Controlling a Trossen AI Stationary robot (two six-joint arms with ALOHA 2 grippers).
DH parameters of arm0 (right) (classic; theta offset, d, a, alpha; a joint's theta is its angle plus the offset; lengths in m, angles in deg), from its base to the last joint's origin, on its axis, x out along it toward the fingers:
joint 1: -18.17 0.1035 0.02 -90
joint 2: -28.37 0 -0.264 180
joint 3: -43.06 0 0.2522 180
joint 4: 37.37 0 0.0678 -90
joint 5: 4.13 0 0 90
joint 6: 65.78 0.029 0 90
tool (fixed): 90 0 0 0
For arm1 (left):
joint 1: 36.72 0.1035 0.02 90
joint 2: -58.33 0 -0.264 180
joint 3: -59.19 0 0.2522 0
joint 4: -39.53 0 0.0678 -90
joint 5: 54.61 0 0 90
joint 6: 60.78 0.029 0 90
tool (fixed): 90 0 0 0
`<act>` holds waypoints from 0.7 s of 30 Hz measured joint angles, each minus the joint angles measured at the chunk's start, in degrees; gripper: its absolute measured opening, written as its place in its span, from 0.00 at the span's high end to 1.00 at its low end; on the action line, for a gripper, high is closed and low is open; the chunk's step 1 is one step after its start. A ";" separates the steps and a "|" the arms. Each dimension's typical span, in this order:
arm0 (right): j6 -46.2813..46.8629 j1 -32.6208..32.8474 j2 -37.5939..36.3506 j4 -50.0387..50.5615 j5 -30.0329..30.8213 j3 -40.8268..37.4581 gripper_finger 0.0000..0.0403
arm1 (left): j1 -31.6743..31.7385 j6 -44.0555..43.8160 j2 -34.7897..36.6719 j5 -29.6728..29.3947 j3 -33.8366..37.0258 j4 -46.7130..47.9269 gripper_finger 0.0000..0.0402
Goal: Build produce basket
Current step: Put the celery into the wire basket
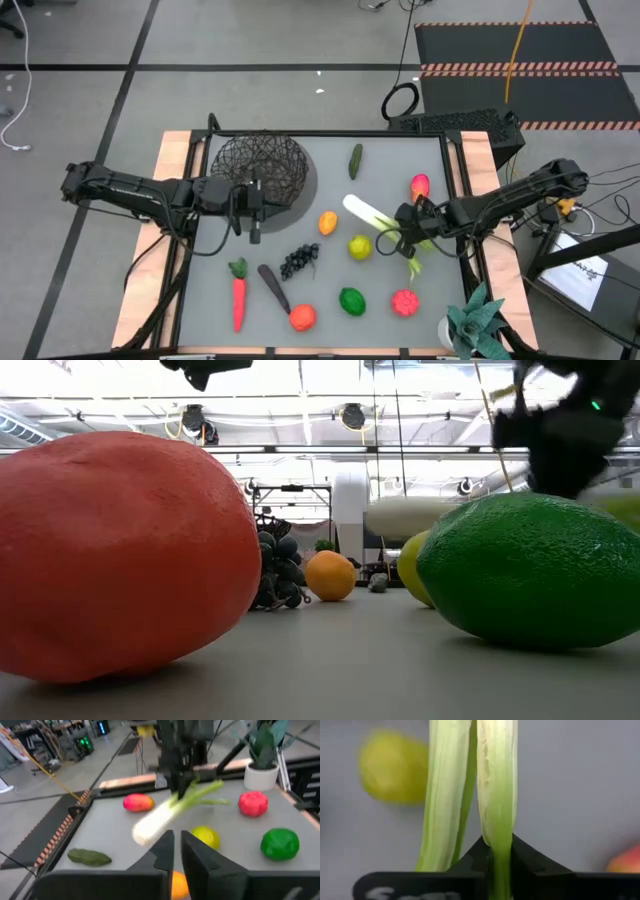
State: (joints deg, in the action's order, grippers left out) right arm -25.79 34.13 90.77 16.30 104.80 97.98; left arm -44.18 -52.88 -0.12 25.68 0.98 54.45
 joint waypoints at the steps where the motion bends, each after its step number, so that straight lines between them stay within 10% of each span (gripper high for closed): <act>1: -2.05 -0.31 -0.04 -0.35 1.21 1.16 0.90 | 0.00 -0.04 -0.55 -0.13 0.02 -0.28 0.87; 11: -18.07 -4.06 0.47 -11.88 2.54 4.16 0.91 | -1.47 4.90 -12.96 -4.46 -6.36 -6.07 0.43; 21: -15.07 -6.80 5.56 -12.96 -4.88 4.10 0.90 | -4.42 9.99 -33.63 -10.32 -27.07 5.82 0.27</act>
State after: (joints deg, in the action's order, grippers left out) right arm -40.86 27.33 96.33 3.34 99.92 102.07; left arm -48.61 -42.90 -33.75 15.36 -26.09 60.26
